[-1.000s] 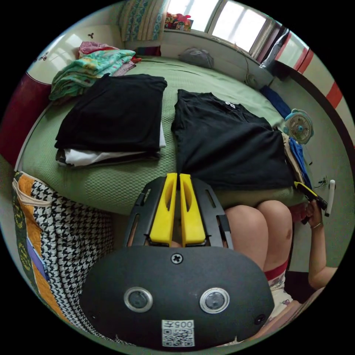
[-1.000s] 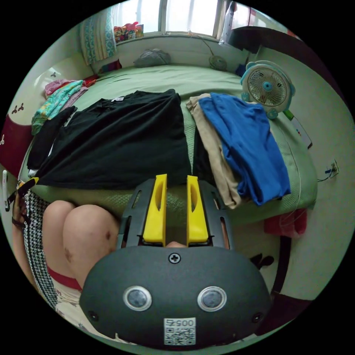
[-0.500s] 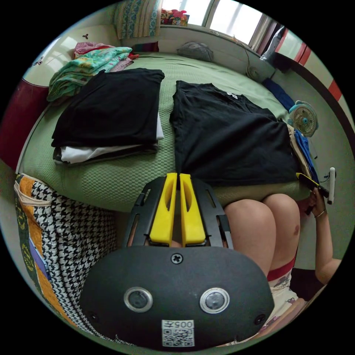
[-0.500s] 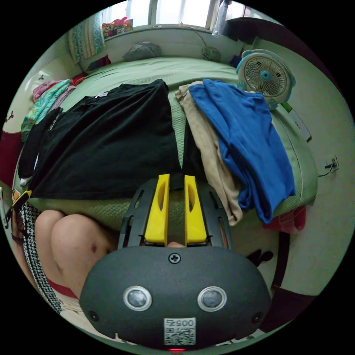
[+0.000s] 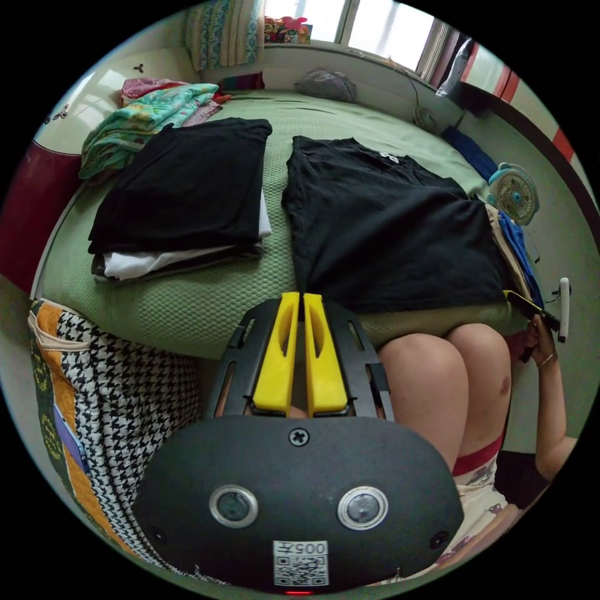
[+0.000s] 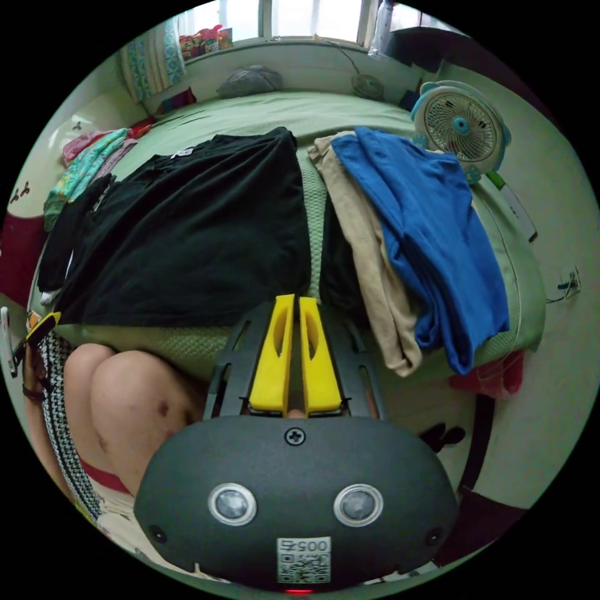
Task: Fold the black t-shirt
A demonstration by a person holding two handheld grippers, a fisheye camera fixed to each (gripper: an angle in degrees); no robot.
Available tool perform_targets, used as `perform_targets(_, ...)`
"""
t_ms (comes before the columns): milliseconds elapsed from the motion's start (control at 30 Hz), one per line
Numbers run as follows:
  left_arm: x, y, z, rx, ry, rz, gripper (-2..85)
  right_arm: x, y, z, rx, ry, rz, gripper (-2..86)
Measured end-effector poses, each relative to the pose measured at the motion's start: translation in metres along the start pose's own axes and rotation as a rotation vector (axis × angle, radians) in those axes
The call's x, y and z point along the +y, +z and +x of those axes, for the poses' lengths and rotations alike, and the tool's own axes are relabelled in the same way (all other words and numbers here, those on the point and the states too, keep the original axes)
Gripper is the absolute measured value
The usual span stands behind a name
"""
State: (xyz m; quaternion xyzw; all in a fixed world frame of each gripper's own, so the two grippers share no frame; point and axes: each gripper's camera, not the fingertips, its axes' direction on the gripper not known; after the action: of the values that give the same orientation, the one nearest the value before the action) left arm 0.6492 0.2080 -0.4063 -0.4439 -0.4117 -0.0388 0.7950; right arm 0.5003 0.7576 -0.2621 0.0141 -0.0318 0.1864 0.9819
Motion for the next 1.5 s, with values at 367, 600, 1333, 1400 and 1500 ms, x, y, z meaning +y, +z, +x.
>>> perform_targets(367,0.058,-0.106,0.009,0.004,-0.01,0.052,0.2,0.075,-0.108,-0.002,0.002,0.075,0.065,-1.4)
perform_targets(600,0.114,-0.193,0.009,0.005,-0.015,0.121,0.0,0.134,-0.186,-0.005,0.013,0.087,0.146,-0.7)
perform_targets(1333,0.231,-0.352,0.005,-0.038,0.013,0.24,0.1,0.305,-0.332,-0.032,-0.01,0.115,0.274,-1.6)
perform_targets(1400,0.233,-0.36,0.001,-0.037,0.009,0.245,0.1,0.313,-0.343,-0.034,-0.035,0.105,0.292,-1.6)
perform_targets(1500,0.231,-0.364,-0.008,-0.024,-0.012,0.238,0.1,0.318,-0.353,-0.037,-0.047,0.097,0.302,-1.6)
